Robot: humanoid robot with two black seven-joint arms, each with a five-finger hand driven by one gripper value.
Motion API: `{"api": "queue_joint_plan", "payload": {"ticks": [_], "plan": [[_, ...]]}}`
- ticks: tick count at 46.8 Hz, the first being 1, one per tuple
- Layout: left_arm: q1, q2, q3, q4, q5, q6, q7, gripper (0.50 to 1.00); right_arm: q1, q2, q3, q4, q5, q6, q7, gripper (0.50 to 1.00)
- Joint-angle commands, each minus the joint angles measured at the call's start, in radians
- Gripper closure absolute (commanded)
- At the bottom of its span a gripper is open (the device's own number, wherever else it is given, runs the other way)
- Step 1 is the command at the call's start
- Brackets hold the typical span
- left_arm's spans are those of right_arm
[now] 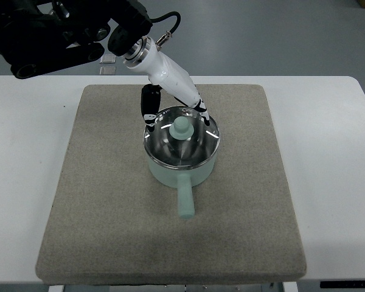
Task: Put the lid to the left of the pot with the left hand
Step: 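Lower the left hand onto the lid and position fingers around the knob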
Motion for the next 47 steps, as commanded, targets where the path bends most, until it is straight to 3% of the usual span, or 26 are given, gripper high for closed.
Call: {"api": "queue_joint_plan", "payload": {"ticks": [1,47], "plan": [[0.001,-0.001,-0.001,0.003,0.001,0.0,0.0,0.506,0.0,0.0,0.0,0.0,0.0,0.0,0.0,0.576],[0.033,-0.015,-0.003,0.034,0.01,0.014,0.0,0.521,0.0,0.0,0.0,0.0,0.0,0.0,0.0,0.576]]}}
